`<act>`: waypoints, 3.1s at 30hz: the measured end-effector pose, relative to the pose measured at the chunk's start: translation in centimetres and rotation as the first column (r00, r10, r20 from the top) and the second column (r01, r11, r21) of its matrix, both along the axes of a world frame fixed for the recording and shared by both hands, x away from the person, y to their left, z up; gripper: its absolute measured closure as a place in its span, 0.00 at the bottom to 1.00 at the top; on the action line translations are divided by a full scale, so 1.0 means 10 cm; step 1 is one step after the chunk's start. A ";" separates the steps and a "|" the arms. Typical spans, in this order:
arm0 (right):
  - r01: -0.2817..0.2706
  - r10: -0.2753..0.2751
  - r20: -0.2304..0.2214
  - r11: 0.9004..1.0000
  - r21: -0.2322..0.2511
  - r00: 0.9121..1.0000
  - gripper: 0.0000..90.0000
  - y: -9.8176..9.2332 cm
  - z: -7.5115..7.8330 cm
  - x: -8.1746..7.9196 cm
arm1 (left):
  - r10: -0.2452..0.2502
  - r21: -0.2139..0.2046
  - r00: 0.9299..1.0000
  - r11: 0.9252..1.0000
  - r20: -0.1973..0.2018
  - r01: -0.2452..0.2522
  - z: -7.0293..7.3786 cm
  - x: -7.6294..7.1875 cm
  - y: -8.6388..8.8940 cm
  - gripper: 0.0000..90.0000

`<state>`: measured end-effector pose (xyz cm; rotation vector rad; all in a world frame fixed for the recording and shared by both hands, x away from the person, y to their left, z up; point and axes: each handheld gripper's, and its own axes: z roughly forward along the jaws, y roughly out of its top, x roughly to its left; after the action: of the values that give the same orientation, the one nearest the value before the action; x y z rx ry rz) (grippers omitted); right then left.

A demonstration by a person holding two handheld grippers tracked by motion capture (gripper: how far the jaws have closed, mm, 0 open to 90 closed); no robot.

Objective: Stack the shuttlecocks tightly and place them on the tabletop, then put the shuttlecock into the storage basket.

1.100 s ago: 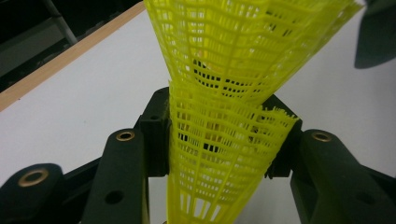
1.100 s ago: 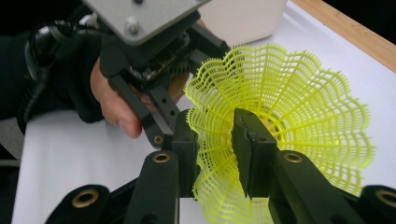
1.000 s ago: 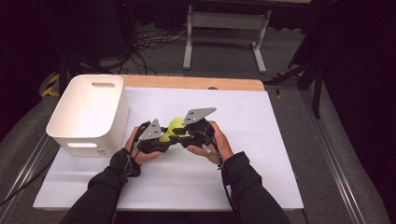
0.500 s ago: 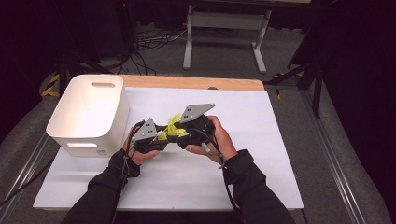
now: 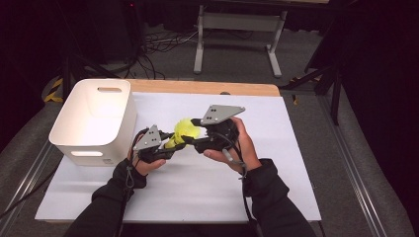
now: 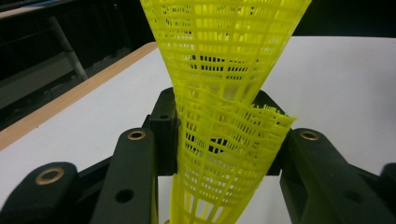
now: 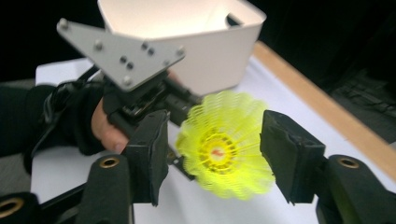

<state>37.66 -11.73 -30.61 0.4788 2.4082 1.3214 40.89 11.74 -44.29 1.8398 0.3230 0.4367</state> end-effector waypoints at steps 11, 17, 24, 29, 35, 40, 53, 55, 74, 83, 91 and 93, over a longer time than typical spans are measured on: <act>0.112 -0.118 0.068 0.990 0.083 0.991 0.45 -0.60 0.07 -0.18 | 0.000 -0.016 1.000 1.000 0.026 0.000 0.11 -0.11 0.06 0.68; 0.183 -0.183 0.008 0.983 0.024 0.983 0.44 -1.01 -0.33 -0.21 | 0.014 -0.052 0.999 0.999 0.039 -0.012 0.24 -0.20 0.17 0.68; 0.212 -0.211 -0.064 0.977 0.006 0.975 0.44 -1.25 -0.71 -0.20 | 0.037 -0.106 0.998 0.994 0.055 -0.031 0.42 -0.27 0.29 0.69; 0.234 -0.234 -0.104 0.972 -0.019 0.967 0.43 -1.33 -0.95 -0.17 | 0.046 -0.109 0.997 0.993 0.067 -0.038 0.52 -0.32 0.43 0.69; 0.237 -0.240 -0.124 0.971 -0.040 0.963 0.43 -1.34 -1.05 -0.13 | 0.077 -0.137 0.993 0.989 0.088 -0.065 0.69 -0.38 0.64 0.69; 0.235 -0.239 -0.121 0.971 -0.044 0.963 0.41 -1.33 -1.09 -0.12 | 0.114 -0.128 0.988 0.987 0.104 -0.100 0.82 -0.40 0.82 0.69; 0.229 -0.227 -0.078 0.973 0.015 0.971 0.36 -1.33 -1.13 -0.16 | 0.158 -0.152 0.981 0.978 0.111 -0.140 0.92 -0.41 1.06 0.69; 0.229 -0.228 -0.074 0.973 0.007 0.971 0.36 -1.33 -1.16 -0.16 | 0.164 -0.146 0.981 0.978 0.108 -0.148 0.94 -0.41 1.08 0.69; 0.205 -0.204 -0.051 0.979 0.002 0.978 0.33 -1.29 -1.17 -0.16 | 0.248 -0.138 0.962 0.963 0.113 -0.232 1.06 -0.33 1.44 0.69; 0.194 -0.195 -0.054 0.981 -0.014 0.979 0.32 -1.26 -1.21 -0.15 | 0.299 -0.109 0.949 0.951 0.099 -0.288 1.03 -0.30 1.67 0.69; 0.195 -0.196 -0.053 0.981 -0.019 0.979 0.31 -1.26 -1.24 -0.16 | 0.327 -0.082 0.941 0.944 0.082 -0.321 1.02 -0.19 1.86 0.69; 0.196 -0.198 -0.049 0.980 -0.029 0.979 0.31 -1.26 -1.25 -0.17 | 0.339 -0.073 0.937 0.940 0.078 -0.334 1.04 -0.16 1.91 0.69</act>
<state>36.00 -24.35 -43.14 0.7333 2.3446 1.2071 39.30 30.87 -33.92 1.7038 0.5882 0.7365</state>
